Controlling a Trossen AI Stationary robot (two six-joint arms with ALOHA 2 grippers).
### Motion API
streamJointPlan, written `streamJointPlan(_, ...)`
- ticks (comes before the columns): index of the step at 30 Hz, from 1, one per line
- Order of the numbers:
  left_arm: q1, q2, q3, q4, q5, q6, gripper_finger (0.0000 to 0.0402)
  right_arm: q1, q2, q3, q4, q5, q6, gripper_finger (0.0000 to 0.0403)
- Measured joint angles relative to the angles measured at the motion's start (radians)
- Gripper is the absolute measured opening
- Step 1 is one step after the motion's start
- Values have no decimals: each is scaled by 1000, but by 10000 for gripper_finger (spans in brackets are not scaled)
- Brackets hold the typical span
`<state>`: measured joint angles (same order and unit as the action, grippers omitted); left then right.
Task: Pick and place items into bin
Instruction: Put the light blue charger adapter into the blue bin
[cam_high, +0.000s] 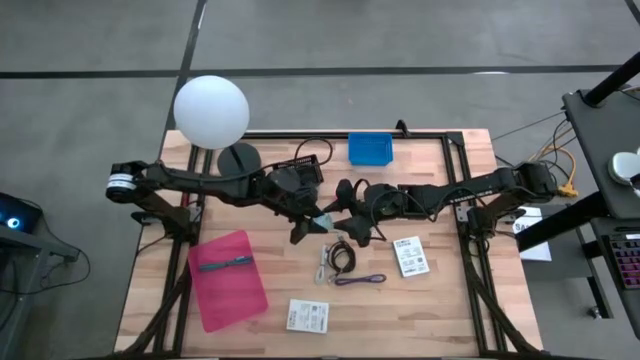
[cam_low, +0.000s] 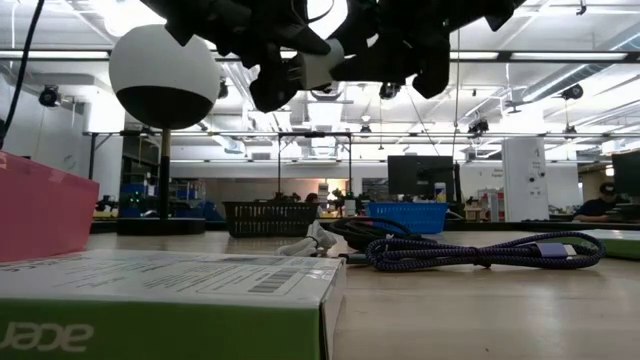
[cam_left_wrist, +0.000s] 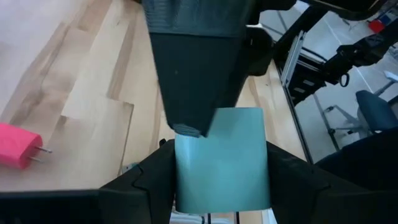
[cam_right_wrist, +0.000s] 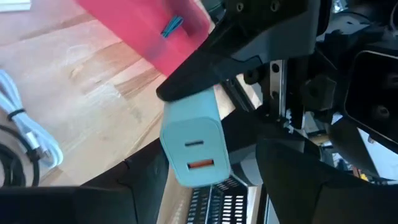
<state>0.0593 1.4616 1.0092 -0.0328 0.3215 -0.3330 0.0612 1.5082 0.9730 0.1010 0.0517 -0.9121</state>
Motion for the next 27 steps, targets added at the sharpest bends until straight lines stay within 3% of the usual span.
streamJointPlan(19, 0, 0, 0, 20, 42, 6, 183, 34, 0, 3, 11, -7, -7, 218)
streamJointPlan(27, 0, 0, 1, 26, 47, 5, 183, 33, 0, 3, 11, -7, 38, 181)
